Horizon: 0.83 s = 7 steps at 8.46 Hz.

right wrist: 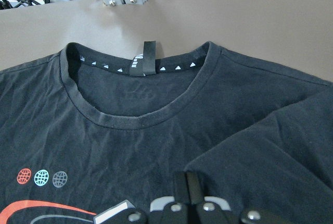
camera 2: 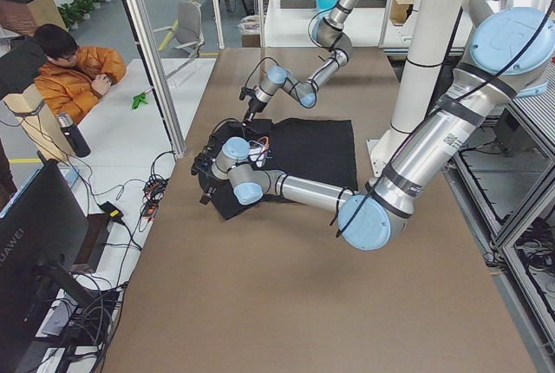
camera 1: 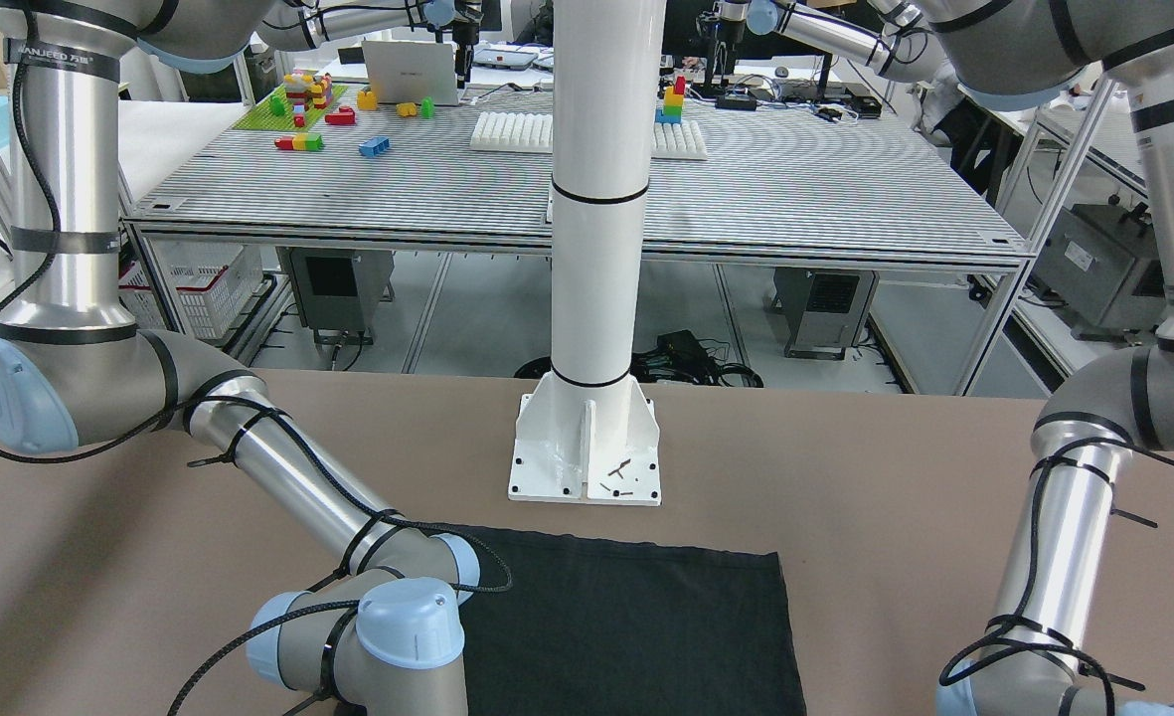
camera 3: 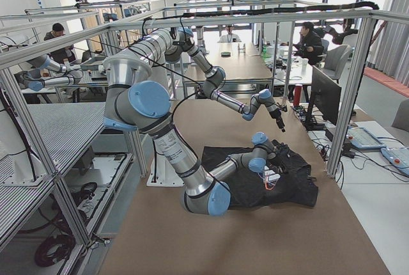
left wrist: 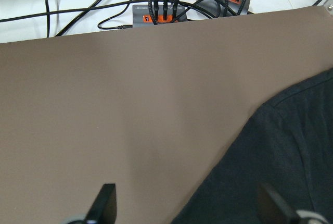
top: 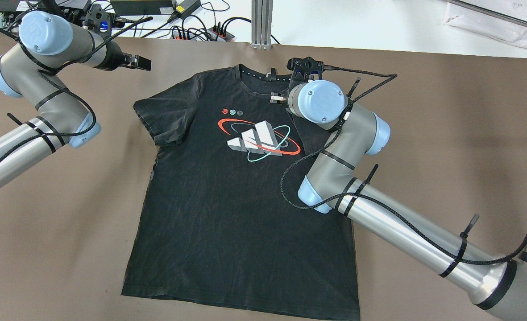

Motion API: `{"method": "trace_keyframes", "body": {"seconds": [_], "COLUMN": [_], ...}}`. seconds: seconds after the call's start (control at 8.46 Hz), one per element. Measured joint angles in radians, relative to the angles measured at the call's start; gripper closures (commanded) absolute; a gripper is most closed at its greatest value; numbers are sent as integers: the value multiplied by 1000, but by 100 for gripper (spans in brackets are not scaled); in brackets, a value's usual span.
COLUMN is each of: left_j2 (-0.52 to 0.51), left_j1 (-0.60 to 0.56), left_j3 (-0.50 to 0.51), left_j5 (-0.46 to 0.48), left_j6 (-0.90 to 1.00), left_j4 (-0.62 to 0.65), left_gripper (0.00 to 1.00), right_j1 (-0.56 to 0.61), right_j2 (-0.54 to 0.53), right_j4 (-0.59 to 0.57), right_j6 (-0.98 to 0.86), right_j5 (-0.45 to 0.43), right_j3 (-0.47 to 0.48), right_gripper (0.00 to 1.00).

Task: Fold clothes
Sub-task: 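Grasp the sleeve nearest the right gripper and fold it inward over the shirt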

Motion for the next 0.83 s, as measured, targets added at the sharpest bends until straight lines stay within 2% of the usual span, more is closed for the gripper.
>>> {"method": "trace_keyframes", "body": {"seconds": [0.47, 0.59, 0.71, 0.83], "left_j2": [0, -1, -1, -3], "left_j1": [1, 1, 2, 3], "left_j3": [2, 2, 2, 2], "left_j5": [6, 6, 6, 6], "left_j6": [-2, -2, -2, -2], "left_j4": [-1, -1, -2, -2], "left_gripper": [5, 5, 5, 5], "right_j1": [1, 0, 0, -1], "right_j2": [22, 33, 40, 41], "right_j4": [9, 10, 10, 10], "right_j6": [0, 3, 5, 5], "right_j5": [-42, -44, -45, -45], "right_j3": [-40, -42, -44, -45], "right_gripper": [100, 38, 6, 6]}}
